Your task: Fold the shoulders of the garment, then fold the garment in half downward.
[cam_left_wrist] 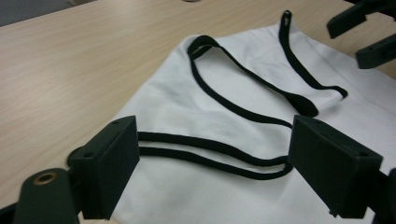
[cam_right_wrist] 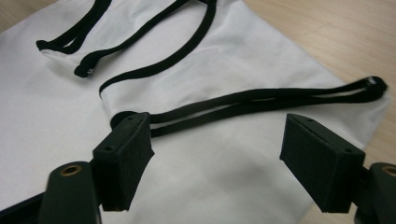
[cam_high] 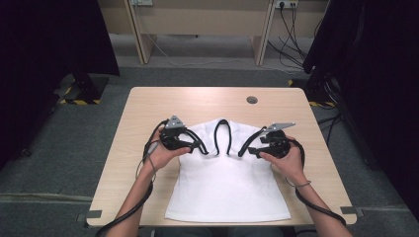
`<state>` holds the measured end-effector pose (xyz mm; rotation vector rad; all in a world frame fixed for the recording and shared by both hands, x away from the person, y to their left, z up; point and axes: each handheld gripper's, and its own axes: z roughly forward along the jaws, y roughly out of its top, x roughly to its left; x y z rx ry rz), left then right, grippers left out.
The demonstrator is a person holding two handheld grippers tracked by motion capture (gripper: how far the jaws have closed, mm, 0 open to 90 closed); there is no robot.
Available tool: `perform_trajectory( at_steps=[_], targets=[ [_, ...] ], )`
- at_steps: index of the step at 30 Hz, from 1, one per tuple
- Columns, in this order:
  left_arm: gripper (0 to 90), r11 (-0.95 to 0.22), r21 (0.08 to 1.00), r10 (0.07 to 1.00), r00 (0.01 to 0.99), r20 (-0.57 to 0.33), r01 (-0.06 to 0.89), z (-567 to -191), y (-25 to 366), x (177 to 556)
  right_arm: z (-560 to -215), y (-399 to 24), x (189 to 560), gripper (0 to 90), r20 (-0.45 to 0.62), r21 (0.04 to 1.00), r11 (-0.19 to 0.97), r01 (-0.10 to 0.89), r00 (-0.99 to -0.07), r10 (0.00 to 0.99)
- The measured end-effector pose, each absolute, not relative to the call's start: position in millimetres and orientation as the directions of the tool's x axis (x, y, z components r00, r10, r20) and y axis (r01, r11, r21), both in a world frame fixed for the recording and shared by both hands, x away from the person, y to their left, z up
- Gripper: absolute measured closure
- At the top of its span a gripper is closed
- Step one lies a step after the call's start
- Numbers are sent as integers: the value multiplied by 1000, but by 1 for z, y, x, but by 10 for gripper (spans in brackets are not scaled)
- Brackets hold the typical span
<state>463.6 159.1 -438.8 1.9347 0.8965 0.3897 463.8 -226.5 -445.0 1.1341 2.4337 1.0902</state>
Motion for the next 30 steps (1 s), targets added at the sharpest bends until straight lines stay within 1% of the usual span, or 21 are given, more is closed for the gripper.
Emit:
perform_trajectory(
  at_steps=[3,9,19,22,26,30],
  targets=[
    [150,-265,862,745,659,-101,432,-437,167,463,-442,-238,464,221,98,726,391,566,-648,755],
    [150,-249,865,764,638,-101,435,-437,178,459,-439,-255,461,216,100,731,363,578,-617,781],
    [153,-242,860,784,613,-99,449,-437,192,462,-435,-265,465,220,88,731,356,582,-598,797],
    [164,-244,853,795,599,-96,461,-436,198,471,-431,-267,473,230,90,728,347,591,-585,806],
    [199,-249,837,811,577,-95,487,-437,204,494,-424,-269,492,253,79,719,347,602,-566,820],
    [240,-261,810,827,554,-93,525,-444,204,521,-419,-274,516,285,105,715,304,629,-527,844]
  ],
)
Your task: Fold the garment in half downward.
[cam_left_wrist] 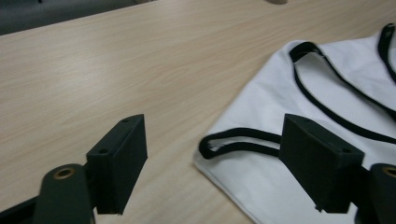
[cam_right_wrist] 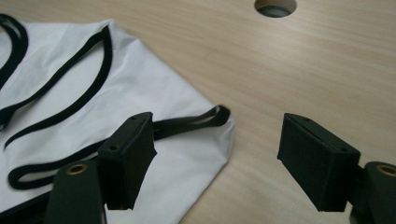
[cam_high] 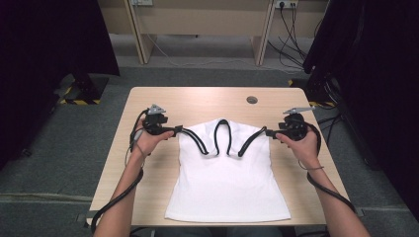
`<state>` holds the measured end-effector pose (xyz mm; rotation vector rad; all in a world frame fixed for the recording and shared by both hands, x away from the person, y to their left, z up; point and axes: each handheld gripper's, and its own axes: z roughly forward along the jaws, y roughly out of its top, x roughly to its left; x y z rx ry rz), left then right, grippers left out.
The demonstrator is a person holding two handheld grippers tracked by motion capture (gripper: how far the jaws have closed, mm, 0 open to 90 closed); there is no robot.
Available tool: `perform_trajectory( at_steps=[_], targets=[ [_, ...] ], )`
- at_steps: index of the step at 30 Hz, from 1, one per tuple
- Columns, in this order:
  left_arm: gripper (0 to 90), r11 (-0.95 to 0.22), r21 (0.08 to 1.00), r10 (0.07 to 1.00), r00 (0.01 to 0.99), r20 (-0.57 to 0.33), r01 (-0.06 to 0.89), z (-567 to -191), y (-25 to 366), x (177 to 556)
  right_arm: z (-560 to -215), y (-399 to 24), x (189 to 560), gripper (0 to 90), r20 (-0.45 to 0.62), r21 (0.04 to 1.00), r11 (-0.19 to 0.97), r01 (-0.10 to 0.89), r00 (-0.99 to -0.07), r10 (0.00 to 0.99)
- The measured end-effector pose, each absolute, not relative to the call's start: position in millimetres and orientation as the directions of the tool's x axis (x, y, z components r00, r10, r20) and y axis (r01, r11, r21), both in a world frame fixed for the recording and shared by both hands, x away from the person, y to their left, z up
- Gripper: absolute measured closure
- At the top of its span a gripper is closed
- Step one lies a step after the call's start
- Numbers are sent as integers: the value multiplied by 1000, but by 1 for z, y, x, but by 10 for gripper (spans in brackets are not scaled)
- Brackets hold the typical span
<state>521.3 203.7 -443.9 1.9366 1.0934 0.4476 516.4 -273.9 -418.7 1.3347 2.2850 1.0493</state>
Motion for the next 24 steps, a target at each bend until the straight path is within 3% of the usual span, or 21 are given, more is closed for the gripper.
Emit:
perform_trajectory(
  at_steps=[5,16,24],
  targets=[
    [276,-283,792,812,575,-102,541,-451,193,539,-425,-275,542,384,119,687,287,668,-493,862],
    [377,-371,748,751,651,-105,550,-466,186,542,-452,-258,556,524,106,633,357,687,-533,839],
    [568,-402,739,722,683,-106,540,-478,184,541,-459,-254,556,718,113,627,368,686,-548,829]
  ],
)
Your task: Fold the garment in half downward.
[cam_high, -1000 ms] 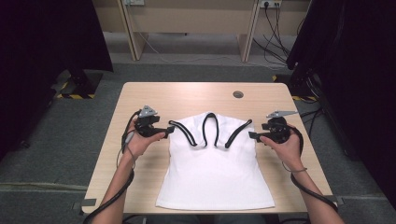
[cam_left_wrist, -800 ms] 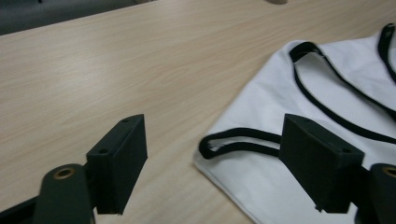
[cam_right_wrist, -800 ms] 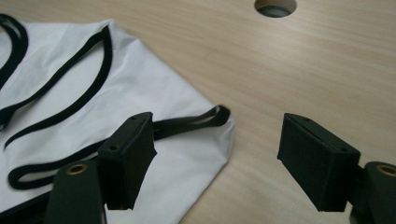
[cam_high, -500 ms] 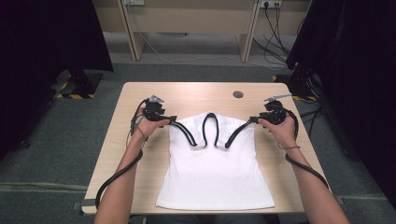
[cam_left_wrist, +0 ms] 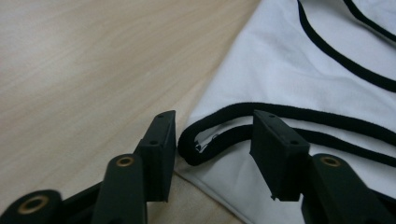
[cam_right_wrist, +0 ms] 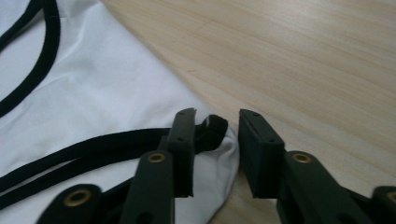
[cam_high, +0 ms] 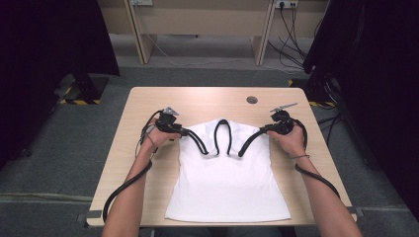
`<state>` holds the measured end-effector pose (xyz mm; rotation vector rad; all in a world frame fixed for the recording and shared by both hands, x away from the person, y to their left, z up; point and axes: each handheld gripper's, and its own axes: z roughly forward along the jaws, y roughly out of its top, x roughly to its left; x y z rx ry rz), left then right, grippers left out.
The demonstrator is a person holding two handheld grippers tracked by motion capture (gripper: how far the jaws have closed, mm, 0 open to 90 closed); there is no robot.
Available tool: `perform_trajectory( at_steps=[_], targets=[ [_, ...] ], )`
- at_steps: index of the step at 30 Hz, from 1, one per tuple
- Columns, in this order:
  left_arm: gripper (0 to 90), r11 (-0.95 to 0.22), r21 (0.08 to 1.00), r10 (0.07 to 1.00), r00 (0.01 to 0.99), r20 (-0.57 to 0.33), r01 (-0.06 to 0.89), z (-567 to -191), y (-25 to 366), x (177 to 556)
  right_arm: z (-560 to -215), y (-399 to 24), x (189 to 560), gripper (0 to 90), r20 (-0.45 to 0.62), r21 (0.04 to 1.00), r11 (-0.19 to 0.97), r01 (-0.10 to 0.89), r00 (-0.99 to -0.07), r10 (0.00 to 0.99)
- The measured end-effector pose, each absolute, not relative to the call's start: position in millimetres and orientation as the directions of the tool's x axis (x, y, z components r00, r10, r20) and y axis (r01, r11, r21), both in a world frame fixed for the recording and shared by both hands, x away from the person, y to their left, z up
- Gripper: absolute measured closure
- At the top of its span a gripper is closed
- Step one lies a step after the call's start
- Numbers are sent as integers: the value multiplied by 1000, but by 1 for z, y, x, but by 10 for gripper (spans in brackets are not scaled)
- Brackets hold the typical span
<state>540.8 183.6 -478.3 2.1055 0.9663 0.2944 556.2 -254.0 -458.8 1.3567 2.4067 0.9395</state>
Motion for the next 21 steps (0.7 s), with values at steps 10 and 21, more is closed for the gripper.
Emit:
perform_trajectory(
  at_steps=[10,21],
  targets=[
    [816,-341,762,698,691,-186,550,-474,185,545,-458,-256,557,824,190,633,313,708,-534,824],
    [816,-224,830,672,697,-249,512,-438,199,547,-436,-275,560,826,321,673,179,717,-502,803]
  ],
)
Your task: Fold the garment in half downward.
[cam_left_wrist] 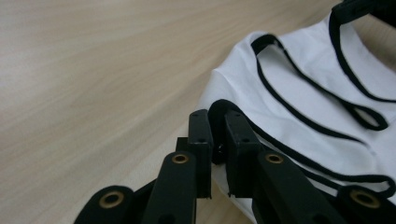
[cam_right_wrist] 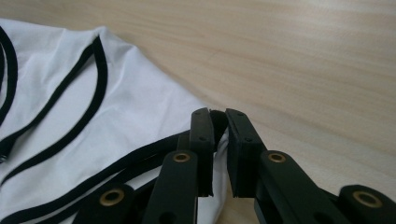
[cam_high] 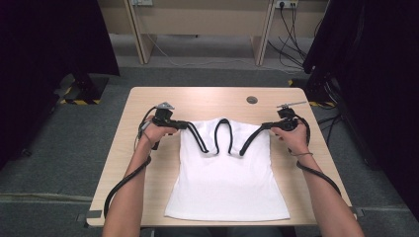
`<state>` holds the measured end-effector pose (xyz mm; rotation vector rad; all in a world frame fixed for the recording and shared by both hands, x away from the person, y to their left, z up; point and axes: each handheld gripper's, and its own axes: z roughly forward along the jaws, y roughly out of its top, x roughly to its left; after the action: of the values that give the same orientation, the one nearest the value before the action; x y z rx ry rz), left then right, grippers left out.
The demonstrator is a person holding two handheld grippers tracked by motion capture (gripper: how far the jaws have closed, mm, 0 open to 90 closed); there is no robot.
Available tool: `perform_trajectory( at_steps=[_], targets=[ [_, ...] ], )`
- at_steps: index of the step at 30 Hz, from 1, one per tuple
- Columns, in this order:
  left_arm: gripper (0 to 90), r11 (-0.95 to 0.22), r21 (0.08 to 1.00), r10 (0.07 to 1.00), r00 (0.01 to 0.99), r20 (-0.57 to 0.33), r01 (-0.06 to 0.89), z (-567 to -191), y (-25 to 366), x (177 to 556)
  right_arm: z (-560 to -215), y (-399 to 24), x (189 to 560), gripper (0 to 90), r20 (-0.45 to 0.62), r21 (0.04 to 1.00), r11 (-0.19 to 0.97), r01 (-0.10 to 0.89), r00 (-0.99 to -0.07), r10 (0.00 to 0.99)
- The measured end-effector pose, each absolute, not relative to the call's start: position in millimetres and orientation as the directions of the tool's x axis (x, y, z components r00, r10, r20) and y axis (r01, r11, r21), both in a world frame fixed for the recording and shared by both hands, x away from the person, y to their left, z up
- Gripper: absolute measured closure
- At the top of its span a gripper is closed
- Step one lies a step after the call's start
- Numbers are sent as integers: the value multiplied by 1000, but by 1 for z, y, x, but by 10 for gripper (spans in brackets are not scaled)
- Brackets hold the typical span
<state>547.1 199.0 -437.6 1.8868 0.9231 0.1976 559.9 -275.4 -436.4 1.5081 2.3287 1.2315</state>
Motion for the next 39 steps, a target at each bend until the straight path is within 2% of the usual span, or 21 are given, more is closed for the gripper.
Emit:
perform_trajectory(
  at_steps=[10,11,18,32,35,39],
  targets=[
    [815,-208,852,674,701,-232,481,-419,202,549,-408,-282,563,829,341,711,139,689,-511,789],
    [815,-207,865,671,710,-214,457,-415,204,551,-408,-282,563,829,341,711,139,689,-511,789],
    [814,-204,865,683,699,-210,459,-406,206,550,-396,-286,565,829,343,727,121,676,-509,789],
    [812,-208,880,700,693,-172,428,-389,205,553,-361,-281,567,830,299,768,134,627,-535,790],
    [810,-222,872,703,691,-167,436,-394,202,552,-364,-280,568,830,282,762,153,630,-535,797],
    [809,-263,848,705,692,-157,461,-411,196,550,-388,-280,570,830,290,721,168,673,-513,808]
  ],
)
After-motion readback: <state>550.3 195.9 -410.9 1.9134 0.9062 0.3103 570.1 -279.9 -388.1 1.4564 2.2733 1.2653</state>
